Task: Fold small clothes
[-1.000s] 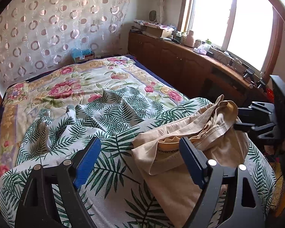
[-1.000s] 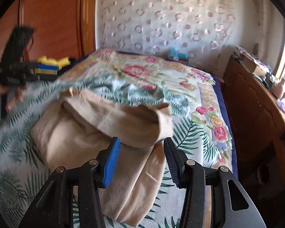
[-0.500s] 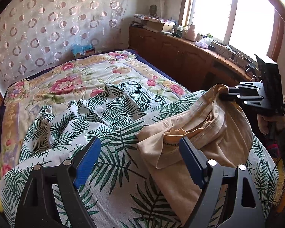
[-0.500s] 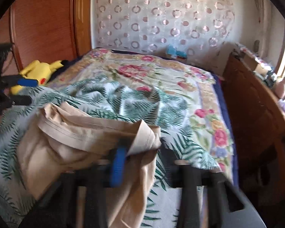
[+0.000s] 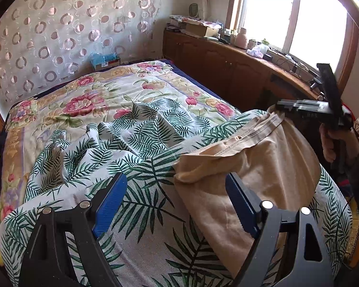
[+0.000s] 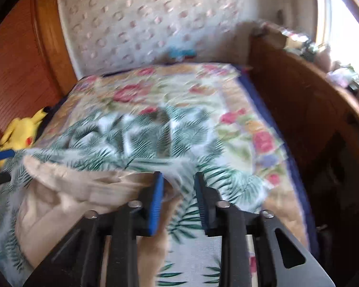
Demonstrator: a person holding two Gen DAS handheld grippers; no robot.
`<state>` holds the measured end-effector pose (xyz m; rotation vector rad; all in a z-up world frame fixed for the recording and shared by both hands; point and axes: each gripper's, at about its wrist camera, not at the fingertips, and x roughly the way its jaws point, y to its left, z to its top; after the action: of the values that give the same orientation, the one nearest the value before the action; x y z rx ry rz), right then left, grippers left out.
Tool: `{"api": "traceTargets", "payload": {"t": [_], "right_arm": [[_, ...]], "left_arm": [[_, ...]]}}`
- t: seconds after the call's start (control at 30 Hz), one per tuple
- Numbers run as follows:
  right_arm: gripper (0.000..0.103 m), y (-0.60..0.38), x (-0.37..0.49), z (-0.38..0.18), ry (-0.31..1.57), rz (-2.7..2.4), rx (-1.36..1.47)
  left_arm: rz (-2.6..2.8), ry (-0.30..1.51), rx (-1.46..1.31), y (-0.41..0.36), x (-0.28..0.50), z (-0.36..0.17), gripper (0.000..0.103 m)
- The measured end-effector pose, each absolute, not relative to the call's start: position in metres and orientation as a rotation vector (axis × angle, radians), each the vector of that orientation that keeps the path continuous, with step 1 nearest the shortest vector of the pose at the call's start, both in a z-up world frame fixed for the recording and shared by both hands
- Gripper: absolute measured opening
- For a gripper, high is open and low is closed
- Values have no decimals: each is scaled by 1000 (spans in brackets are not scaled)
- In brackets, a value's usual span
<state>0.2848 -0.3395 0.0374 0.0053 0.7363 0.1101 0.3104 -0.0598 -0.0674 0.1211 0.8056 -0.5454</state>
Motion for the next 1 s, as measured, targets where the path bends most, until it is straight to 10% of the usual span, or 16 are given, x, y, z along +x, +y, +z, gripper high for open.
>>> {"api": "traceTargets", "payload": {"t": [0.13,1.0], "right_arm": [[46,-346,268,50,693,101,-4],[46,-325,212,33,770,285,-70]], "left_arm": [[-548,836,129,-67,313,-80,85],[-375,876,154,-62,351,-91,80]]}}
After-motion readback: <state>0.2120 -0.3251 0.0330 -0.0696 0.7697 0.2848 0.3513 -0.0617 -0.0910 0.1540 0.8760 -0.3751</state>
